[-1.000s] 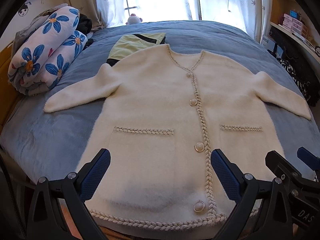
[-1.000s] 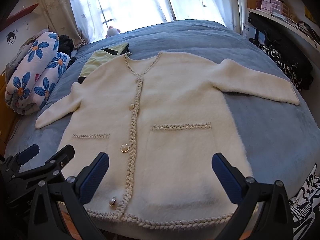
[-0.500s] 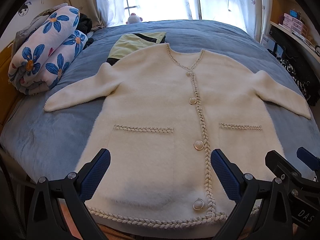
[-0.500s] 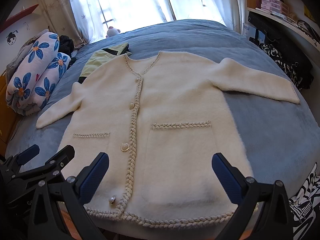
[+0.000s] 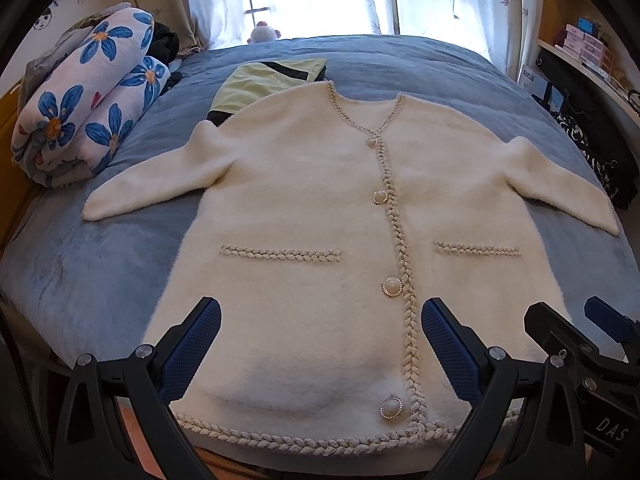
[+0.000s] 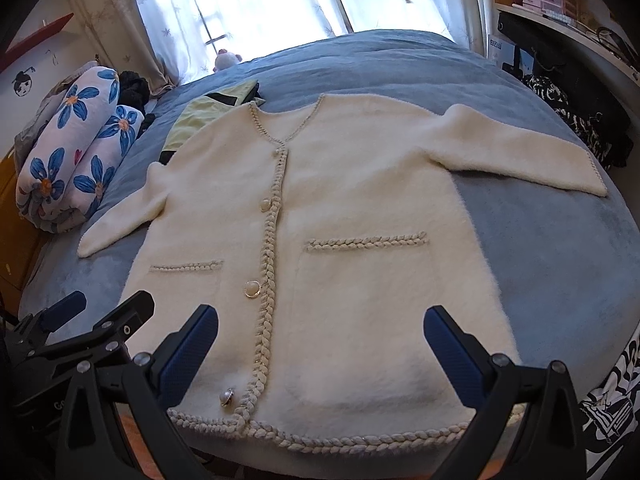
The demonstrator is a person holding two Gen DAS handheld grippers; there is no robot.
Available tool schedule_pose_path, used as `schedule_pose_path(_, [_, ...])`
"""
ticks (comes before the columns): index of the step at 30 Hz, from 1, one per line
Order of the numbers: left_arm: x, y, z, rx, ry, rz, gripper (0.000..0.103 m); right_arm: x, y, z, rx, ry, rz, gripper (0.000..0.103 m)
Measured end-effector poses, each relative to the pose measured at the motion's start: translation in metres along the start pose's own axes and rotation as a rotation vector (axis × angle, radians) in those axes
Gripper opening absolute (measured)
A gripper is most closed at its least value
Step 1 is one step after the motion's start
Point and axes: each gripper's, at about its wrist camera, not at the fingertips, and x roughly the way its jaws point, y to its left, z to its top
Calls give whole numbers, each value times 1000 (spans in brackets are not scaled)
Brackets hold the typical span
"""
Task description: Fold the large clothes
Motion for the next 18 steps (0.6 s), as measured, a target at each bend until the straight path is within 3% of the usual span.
schedule_pose_path(7, [-4, 2, 10, -13, -21, -23, 99, -4, 3, 5, -52, -14, -30, 103])
schedule_pose_path(18, [-20, 4, 33, -26, -91, -66, 99, -18, 1, 19, -78, -51, 38, 103])
